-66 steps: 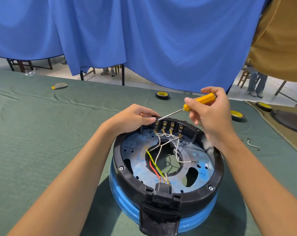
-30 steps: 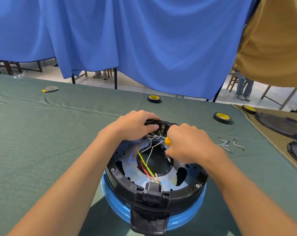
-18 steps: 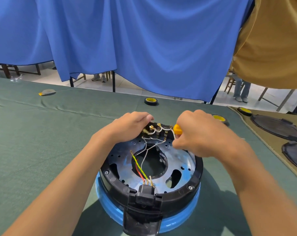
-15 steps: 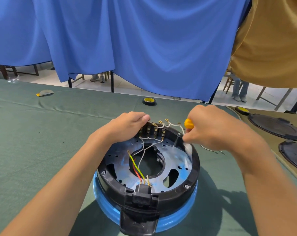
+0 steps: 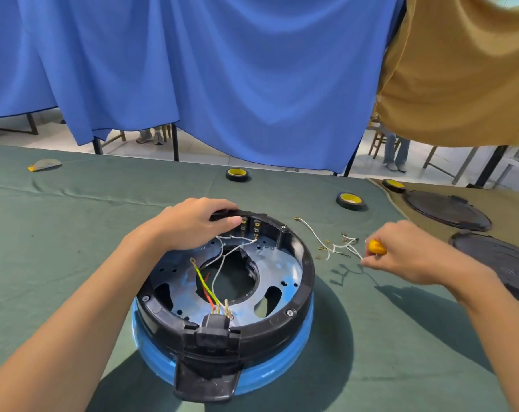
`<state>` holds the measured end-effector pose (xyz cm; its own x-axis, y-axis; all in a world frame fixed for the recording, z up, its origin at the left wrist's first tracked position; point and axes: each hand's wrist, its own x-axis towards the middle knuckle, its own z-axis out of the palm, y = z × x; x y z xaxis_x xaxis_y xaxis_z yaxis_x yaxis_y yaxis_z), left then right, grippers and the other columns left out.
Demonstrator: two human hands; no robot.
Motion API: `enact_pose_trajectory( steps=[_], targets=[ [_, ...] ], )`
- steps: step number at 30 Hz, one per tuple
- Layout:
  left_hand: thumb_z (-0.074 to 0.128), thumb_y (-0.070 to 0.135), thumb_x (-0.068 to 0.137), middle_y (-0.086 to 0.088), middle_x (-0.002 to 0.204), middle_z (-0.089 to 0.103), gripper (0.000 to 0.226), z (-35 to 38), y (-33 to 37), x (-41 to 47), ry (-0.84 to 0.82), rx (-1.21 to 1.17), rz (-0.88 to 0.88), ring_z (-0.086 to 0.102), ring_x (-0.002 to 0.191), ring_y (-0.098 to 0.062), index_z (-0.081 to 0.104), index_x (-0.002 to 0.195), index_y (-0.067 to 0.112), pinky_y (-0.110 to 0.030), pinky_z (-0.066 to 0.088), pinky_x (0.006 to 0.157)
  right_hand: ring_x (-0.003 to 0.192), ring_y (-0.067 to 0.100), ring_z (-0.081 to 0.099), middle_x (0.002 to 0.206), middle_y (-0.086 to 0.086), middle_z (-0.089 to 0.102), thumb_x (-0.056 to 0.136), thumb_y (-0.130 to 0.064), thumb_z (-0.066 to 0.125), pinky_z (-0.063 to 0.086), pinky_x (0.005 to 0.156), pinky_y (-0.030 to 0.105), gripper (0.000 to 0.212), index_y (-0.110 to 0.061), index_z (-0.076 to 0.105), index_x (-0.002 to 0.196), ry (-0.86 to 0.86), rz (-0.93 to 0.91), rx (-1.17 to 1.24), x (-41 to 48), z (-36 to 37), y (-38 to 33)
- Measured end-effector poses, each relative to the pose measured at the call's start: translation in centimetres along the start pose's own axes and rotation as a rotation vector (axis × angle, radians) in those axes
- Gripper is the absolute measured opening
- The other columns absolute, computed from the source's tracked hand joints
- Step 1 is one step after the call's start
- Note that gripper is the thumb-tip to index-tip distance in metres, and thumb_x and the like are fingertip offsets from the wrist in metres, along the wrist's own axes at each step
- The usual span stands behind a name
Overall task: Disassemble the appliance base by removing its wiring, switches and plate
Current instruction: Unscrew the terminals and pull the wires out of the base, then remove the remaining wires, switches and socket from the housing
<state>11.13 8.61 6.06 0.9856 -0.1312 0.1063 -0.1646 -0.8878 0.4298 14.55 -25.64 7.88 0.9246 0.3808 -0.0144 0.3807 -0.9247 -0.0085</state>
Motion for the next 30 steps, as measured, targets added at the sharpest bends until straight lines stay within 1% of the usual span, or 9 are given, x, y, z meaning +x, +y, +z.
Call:
enact_pose_trajectory(
  steps=[4, 7, 10, 12, 14, 18, 23, 26, 30],
  targets=[
    [0.041, 0.063, 0.091, 0.016, 0.118, 0.061, 0.043, 0.0, -0.1, 0.1, 0.009, 0.020, -0.011, 0.054, 0.112, -0.015, 0.051, 0.128, 0.044, -0.046, 0.042, 0.099, 0.079, 0.012, 0.056, 0.079, -0.005, 0.067, 0.086, -0.040, 0.069, 0.050, 0.077, 0.036, 0.022, -0.019, 0.071, 0.079, -0.031, -0.047, 0.078, 0.1, 2.6, 1.3],
    [0.041, 0.063, 0.091, 0.016, 0.116, 0.062, 0.041, 0.1, -0.2, 0.1, 0.015, 0.018, -0.009, 0.055, 0.111, -0.015, 0.052, 0.126, 0.045, -0.046, 0.042, 0.098, 0.074, 0.002, 0.053, 0.072, -0.018, 0.061, 0.085, -0.037, 0.072, 0.046, 0.071, 0.028, 0.011, -0.027, 0.073, 0.079, 0.001, -0.091, 0.158, 0.3, 3.4, 1.8],
    [0.041, 0.062, 0.092, 0.016, 0.114, 0.063, 0.039, 0.1, -0.3, 0.1, 0.015, 0.011, -0.008, 0.056, 0.109, -0.015, 0.053, 0.125, 0.046, -0.046, 0.043, 0.098, 0.071, -0.003, 0.053, 0.069, -0.021, 0.059, 0.084, -0.036, 0.073, 0.040, 0.066, 0.021, 0.006, -0.031, 0.074, 0.082, 0.037, -0.114, 0.196, 0.4, 3.9, 2.2],
    [0.042, 0.061, 0.092, 0.016, 0.112, 0.063, 0.038, 0.0, -0.3, 0.1, 0.015, 0.000, -0.004, 0.056, 0.108, -0.015, 0.054, 0.124, 0.045, -0.046, 0.044, 0.097, 0.075, 0.002, 0.055, 0.074, -0.018, 0.063, 0.085, -0.036, 0.072, 0.044, 0.069, 0.024, 0.004, -0.032, 0.073, 0.083, 0.054, -0.103, 0.213, 0.5, 4.1, 2.3],
    [0.043, 0.060, 0.092, 0.015, 0.112, 0.064, 0.038, 0.0, -0.3, 0.1, 0.018, -0.007, -0.003, 0.057, 0.107, -0.016, 0.054, 0.124, 0.044, -0.045, 0.044, 0.098, 0.079, 0.008, 0.057, 0.080, -0.012, 0.066, 0.086, -0.036, 0.071, 0.049, 0.075, 0.032, 0.004, -0.033, 0.073, 0.084, 0.075, -0.069, 0.209, 0.7, 4.3, 2.3],
    [0.043, 0.060, 0.092, 0.015, 0.111, 0.064, 0.039, 0.0, -0.3, 0.1, 0.016, -0.003, -0.011, 0.057, 0.106, -0.015, 0.054, 0.125, 0.044, -0.045, 0.044, 0.097, 0.089, 0.018, 0.059, 0.090, -0.003, 0.069, 0.087, -0.038, 0.069, 0.052, 0.079, 0.039, 0.005, -0.034, 0.071, 0.086, 0.120, -0.010, 0.183, 0.9, 4.6, 2.2],
    [0.043, 0.059, 0.093, 0.014, 0.112, 0.064, 0.038, 0.0, -0.1, 0.0, 0.010, 0.009, -0.015, 0.057, 0.105, -0.015, 0.052, 0.127, 0.044, -0.045, 0.044, 0.097, 0.090, 0.019, 0.057, 0.094, -0.002, 0.069, 0.088, -0.041, 0.066, 0.051, 0.075, 0.035, 0.008, -0.034, 0.070, 0.089, 0.191, 0.047, 0.142, 1.0, 5.0, 2.0],
    [0.043, 0.058, 0.093, 0.014, 0.115, 0.062, 0.038, -0.1, 0.0, 0.0, 0.012, 0.018, -0.013, 0.055, 0.108, -0.015, 0.052, 0.128, 0.043, -0.045, 0.044, 0.097, 0.088, 0.018, 0.057, 0.096, -0.002, 0.069, 0.089, -0.042, 0.065, 0.050, 0.073, 0.033, 0.010, -0.034, 0.070, 0.090, 0.190, 0.052, 0.123, 1.0, 5.1, 1.7],
    [0.043, 0.058, 0.093, 0.014, 0.118, 0.062, 0.040, -0.1, 0.0, -0.1, 0.017, 0.024, -0.009, 0.055, 0.110, -0.015, 0.051, 0.129, 0.043, -0.046, 0.043, 0.098, 0.093, 0.019, 0.058, 0.100, -0.005, 0.067, 0.087, -0.049, 0.064, 0.051, 0.080, 0.037, 0.018, -0.036, 0.070, 0.097, 0.161, 0.074, 0.130, 0.6, 4.2, 1.5]
  ],
)
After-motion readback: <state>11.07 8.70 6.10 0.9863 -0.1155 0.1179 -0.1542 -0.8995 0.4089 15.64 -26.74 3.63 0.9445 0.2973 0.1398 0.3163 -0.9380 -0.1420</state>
